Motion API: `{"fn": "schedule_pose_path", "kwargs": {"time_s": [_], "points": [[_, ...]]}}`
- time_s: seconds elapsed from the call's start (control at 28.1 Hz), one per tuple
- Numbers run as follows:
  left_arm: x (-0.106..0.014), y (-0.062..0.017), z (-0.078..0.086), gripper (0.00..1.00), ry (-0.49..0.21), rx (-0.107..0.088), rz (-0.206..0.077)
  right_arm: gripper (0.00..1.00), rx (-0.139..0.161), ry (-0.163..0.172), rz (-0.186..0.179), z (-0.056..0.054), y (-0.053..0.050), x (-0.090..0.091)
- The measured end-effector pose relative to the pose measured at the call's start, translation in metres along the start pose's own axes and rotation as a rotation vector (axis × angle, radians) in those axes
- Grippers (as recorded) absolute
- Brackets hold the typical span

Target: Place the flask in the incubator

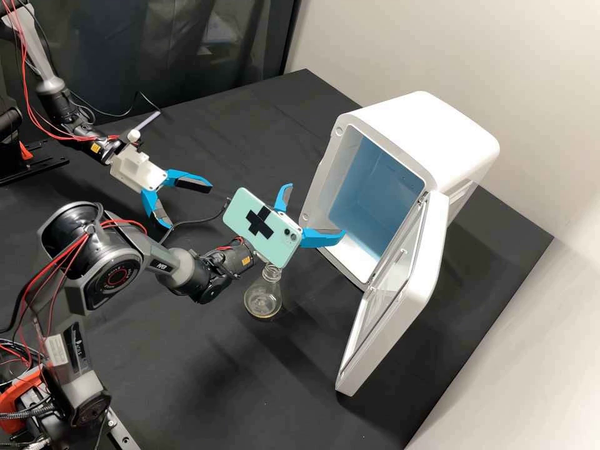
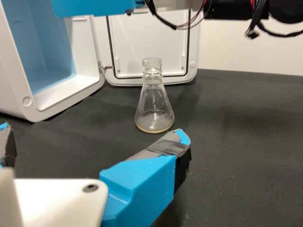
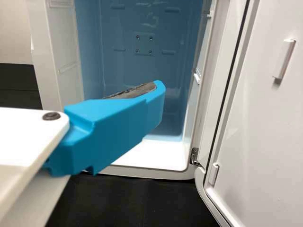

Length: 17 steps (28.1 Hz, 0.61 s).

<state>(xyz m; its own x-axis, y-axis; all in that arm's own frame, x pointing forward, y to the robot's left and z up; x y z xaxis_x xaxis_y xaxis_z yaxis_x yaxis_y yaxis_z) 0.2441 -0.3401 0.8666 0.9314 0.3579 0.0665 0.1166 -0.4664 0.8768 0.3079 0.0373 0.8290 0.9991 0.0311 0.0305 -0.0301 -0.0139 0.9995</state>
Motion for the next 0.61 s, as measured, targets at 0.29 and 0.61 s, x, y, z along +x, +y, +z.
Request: {"fn": "schedule_pose_path", "kwargs": {"time_s": [0.29, 0.61], "points": [[-0.001, 0.0034, -0.002, 1.0, 0.009, 0.0, 0.014, 1.0, -0.027, 0.023, -0.003, 0.019, -0.005, -0.027], [-0.004, 0.0041, -0.002, 1.0, 0.008, 0.0, 0.017, 1.0, -0.012, -0.031, -0.073, 0.044, -0.016, -0.066]]}}
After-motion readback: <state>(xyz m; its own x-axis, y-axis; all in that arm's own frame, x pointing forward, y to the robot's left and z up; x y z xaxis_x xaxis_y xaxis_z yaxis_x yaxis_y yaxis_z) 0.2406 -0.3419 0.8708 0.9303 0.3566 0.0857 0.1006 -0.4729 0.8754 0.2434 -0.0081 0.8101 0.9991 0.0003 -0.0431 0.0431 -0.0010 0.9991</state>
